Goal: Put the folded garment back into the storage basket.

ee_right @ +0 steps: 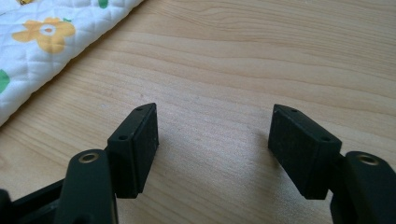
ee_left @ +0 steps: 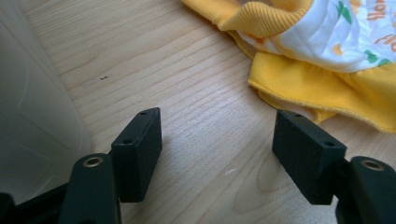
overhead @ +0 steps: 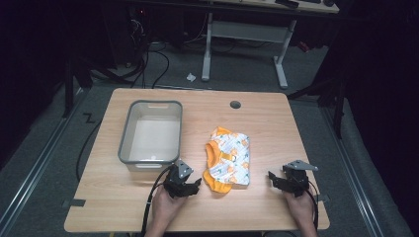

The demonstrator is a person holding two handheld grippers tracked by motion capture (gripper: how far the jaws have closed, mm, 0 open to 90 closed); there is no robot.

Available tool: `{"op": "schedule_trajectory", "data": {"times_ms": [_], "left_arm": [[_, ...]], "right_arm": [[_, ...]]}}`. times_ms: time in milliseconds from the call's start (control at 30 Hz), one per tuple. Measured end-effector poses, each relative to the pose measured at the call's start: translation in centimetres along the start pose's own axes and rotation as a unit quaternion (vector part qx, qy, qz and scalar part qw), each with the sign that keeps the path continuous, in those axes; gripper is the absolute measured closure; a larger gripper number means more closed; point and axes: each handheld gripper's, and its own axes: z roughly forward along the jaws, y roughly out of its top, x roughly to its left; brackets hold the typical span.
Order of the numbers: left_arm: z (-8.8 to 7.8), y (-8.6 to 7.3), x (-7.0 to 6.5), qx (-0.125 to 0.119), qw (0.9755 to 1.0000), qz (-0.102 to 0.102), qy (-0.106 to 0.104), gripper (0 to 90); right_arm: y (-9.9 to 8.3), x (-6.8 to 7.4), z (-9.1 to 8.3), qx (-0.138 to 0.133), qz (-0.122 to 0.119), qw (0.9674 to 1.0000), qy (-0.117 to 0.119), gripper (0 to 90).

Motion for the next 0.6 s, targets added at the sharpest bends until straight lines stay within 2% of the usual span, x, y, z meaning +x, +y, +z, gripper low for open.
{"op": "schedule_trajectory", "data": {"times_ms": [600], "left_arm": [[0.05,0.04,0.0,0.003,1.0,0.0,-0.002,28.9]], "right_arm": [[0.0,0.02,-0.01,0.001,0.001,1.0,-0.001,33.0]]}}
